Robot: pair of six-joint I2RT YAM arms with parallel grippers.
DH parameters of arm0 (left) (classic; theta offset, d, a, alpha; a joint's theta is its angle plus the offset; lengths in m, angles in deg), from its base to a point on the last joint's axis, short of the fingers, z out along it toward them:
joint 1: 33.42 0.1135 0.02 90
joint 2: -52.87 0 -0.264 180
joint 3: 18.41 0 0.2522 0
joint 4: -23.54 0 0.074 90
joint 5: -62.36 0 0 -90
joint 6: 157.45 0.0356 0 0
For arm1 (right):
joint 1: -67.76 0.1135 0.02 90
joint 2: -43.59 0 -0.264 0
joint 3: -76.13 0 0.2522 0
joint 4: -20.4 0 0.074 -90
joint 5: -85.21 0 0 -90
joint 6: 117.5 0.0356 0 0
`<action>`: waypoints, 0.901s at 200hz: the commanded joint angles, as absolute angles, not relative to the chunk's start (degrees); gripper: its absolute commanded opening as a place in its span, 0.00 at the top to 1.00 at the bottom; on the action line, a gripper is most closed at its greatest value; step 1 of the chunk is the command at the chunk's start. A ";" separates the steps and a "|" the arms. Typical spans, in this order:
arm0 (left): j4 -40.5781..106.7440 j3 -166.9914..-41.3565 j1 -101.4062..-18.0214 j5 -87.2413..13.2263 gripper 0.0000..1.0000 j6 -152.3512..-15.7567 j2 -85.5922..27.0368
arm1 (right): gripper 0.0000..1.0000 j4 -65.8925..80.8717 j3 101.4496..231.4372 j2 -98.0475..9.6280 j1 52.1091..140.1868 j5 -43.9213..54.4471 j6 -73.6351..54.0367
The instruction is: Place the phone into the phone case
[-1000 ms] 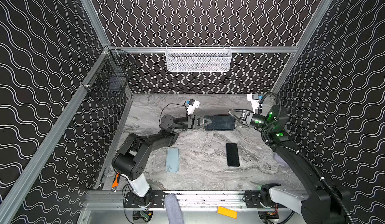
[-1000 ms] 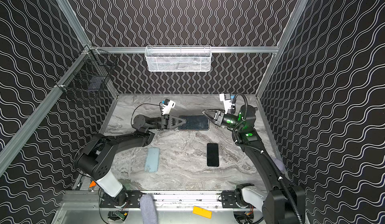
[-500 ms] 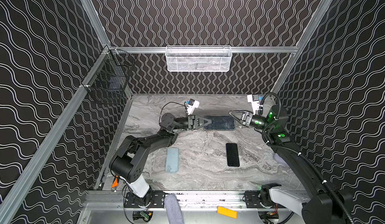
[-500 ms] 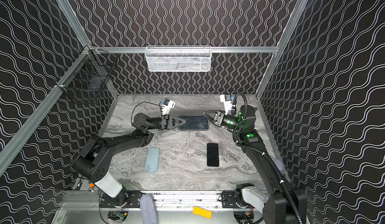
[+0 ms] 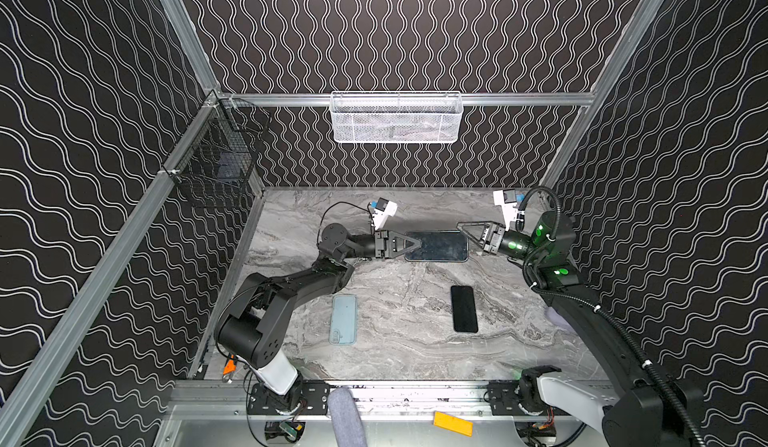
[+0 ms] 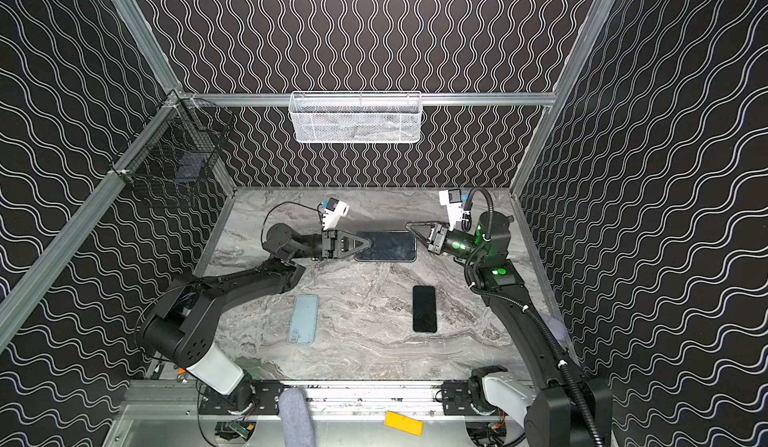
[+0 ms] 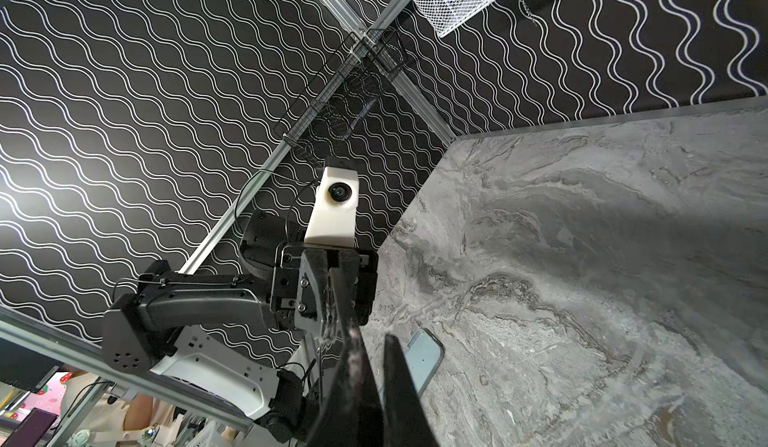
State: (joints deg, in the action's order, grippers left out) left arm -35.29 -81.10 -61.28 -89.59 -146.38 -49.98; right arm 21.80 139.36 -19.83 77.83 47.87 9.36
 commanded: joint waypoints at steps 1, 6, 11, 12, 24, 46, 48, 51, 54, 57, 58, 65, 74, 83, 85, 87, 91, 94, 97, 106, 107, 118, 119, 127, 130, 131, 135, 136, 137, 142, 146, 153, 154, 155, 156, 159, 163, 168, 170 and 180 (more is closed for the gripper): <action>-38.17 -81.38 -61.15 -86.81 1.00 -145.14 -50.05 | 1.00 21.73 139.45 -19.25 78.01 48.03 8.68; -38.27 -81.39 -61.20 -86.84 1.00 -145.19 -50.06 | 0.99 21.83 139.53 -19.28 77.96 48.03 8.64; -38.37 -81.44 -61.20 -86.81 1.00 -145.23 -50.07 | 0.94 21.83 139.59 -19.25 77.96 48.11 8.77; -38.33 -81.41 -61.15 -86.76 1.00 -145.23 -50.06 | 0.94 21.88 139.57 -19.25 78.00 48.07 8.79; -38.09 -81.48 -61.20 -86.85 1.00 -145.13 -49.81 | 0.80 22.33 139.65 -19.18 78.03 48.25 9.05; -37.79 -81.48 -61.18 -86.90 1.00 -145.03 -49.13 | 0.44 22.59 139.26 -17.87 77.69 45.86 9.33; -37.70 -81.48 -61.19 -86.97 1.00 -145.03 -49.10 | 0.43 22.52 139.21 -17.72 77.63 45.62 9.26; -37.61 -81.48 -61.18 -87.03 1.00 -145.05 -48.95 | 0.41 22.38 139.19 -17.41 77.46 45.25 9.29; -37.58 -81.47 -61.19 -87.11 1.00 -145.04 -48.87 | 0.39 22.31 139.13 -17.11 77.30 44.96 9.41; -37.49 -81.43 -61.20 -87.09 1.00 -144.94 -48.79 | 0.38 22.46 138.99 -16.94 77.14 44.72 9.55; -37.49 -81.41 -61.20 -87.11 1.00 -144.91 -48.72 | 0.38 22.55 138.96 -16.82 77.02 44.66 9.61; -37.08 -81.39 -61.16 -87.13 1.00 -144.61 -48.48 | 0.36 23.01 138.68 -16.34 76.53 44.43 10.38; -36.51 -81.39 -61.20 -87.20 1.00 -144.20 -48.12 | 0.34 23.81 138.29 -15.64 76.00 44.70 11.39; -35.97 -81.31 -61.18 -87.16 1.00 -143.84 -47.86 | 0.32 24.25 138.05 -15.40 75.87 45.26 12.10; -35.92 -81.26 -61.17 -87.12 1.00 -143.78 -47.84 | 0.32 24.25 138.05 -15.50 75.88 45.52 12.13; -36.02 -81.23 -61.17 -87.07 1.00 -143.79 -47.81 | 0.32 24.16 138.14 -15.57 75.86 45.76 12.14; -36.08 -81.36 -61.20 -87.13 1.00 -143.77 -47.81 | 0.31 24.05 138.19 -15.75 75.91 46.54 12.14; -36.13 -81.31 -61.20 -87.18 1.00 -143.85 -47.92 | 0.31 23.92 138.22 -15.99 75.93 47.18 12.22; -36.33 -81.32 -61.19 -87.20 1.00 -143.98 -47.87 | 0.31 23.84 138.21 -16.17 75.92 47.82 12.31; -37.11 -81.31 -61.20 -87.09 1.00 -144.55 -48.15 | 0.31 23.44 137.99 -16.72 75.86 49.27 12.35; -37.17 -81.30 -61.15 -87.07 1.00 -144.63 -48.18 | 0.31 23.39 137.94 -16.76 75.85 49.40 12.33; -37.99 -81.44 -61.19 -87.09 1.00 -145.20 -48.49 | 0.30 23.76 137.28 -16.88 75.93 50.49 12.55; -38.00 -81.46 -61.15 -87.12 1.00 -145.22 -48.57 | 0.31 23.82 137.28 -16.88 75.93 50.63 12.57; -38.35 -81.45 -61.18 -87.13 1.00 -145.53 -48.65 | 0.32 24.36 136.79 -16.80 76.00 51.26 12.96; -38.42 -81.48 -61.17 -87.09 1.00 -145.55 -48.74 | 0.32 24.69 136.62 -16.67 76.01 51.50 13.08; -38.44 -81.48 -61.19 -87.12 1.00 -145.57 -48.78 | 0.32 24.80 136.55 -16.64 76.02 51.57 13.09; -38.46 -81.51 -61.20 -87.09 1.00 -145.51 -48.82 | 0.33 24.94 136.43 -16.60 76.03 51.80 13.19; -38.46 -81.54 -61.20 -87.12 1.00 -145.55 -48.82 | 0.33 24.97 136.37 -16.57 75.98 51.85 13.19; -38.46 -81.55 -61.20 -87.08 1.00 -145.52 -48.78 | 0.33 24.99 136.37 -16.55 76.05 51.87 13.19; -38.37 -81.57 -61.18 -87.08 1.00 -145.50 -48.82 | 0.36 25.08 136.38 -16.59 76.15 52.24 13.28; -38.29 -81.55 -61.19 -87.11 1.00 -145.49 -48.91 | 0.38 25.22 136.30 -16.61 76.24 52.38 13.50; -38.22 -81.66 -61.16 -87.05 1.00 -145.40 -48.91 | 0.42 25.52 136.25 -16.74 76.44 52.51 13.67; -38.21 -81.70 -61.18 -87.05 1.00 -145.36 -48.91 | 0.43 25.48 136.23 -16.76 76.45 52.56 13.69; -38.20 -81.68 -61.19 -87.09 1.00 -145.38 -48.91 | 0.44 25.55 136.22 -16.73 76.50 52.58 13.66; -38.20 -81.71 -61.19 -87.12 1.00 -145.35 -48.96 | 0.44 25.59 136.21 -16.72 76.53 52.59 13.65; -38.20 -81.72 -61.18 -87.09 1.00 -145.36 -48.93 | 0.47 25.63 136.25 -16.71 76.63 52.59 13.66; -38.13 -81.82 -61.20 -87.09 1.00 -145.33 -48.99 | 0.50 25.77 136.21 -16.76 76.72 52.58 13.64; -38.14 -81.80 -61.20 -87.13 1.00 -145.40 -49.00 | 0.55 25.79 136.21 -16.63 76.81 52.41 13.59; -38.14 -81.82 -61.18 -87.14 1.00 -145.36 -49.00 | 0.57 25.80 136.21 -16.60 76.82 52.31 13.56; -38.02 -81.88 -61.20 -87.14 1.00 -145.30 -49.11 | 0.66 26.04 136.12 -16.54 76.82 52.25 13.71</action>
